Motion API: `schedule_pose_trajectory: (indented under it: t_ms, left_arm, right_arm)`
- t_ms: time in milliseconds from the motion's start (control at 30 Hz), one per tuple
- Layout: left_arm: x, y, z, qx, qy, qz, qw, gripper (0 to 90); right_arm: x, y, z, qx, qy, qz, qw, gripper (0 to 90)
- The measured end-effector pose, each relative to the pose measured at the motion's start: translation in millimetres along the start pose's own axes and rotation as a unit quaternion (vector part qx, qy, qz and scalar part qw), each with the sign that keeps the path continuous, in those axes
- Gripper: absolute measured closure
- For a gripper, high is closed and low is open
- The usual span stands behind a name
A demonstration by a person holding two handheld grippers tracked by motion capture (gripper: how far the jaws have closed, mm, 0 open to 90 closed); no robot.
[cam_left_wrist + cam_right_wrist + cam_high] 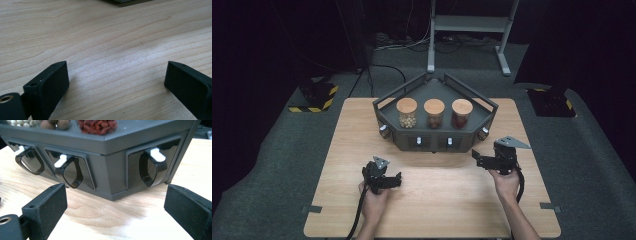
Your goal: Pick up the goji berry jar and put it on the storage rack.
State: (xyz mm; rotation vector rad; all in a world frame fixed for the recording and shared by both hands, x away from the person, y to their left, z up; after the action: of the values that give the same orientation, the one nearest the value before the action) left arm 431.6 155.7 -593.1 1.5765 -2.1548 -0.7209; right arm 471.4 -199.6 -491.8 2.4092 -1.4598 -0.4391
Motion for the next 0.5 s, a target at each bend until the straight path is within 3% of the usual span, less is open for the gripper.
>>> schedule_pose_trajectory:
  t_ms: [500]
  left_arm:
    - [0.0, 0.0, 0.0, 0.000, 0.000, 0.000, 1.0000, 5.9]
  right_arm:
    - [-4.3, -7.9, 19.9, -0.022, 0.003, 0.002, 0.9998, 4.9]
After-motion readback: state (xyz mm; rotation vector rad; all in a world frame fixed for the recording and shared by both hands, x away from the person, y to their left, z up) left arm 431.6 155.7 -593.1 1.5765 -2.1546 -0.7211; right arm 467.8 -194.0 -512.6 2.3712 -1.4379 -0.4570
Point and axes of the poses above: each handheld gripper's, and its own axes: y roughly backward along the jaws, z roughly out of its underside, x roughly to its right, the point moved 7 cm from there along -y, roughly forward along the jaws, and after that the axes turned 7 degrees about x, right-handed, at the moved point
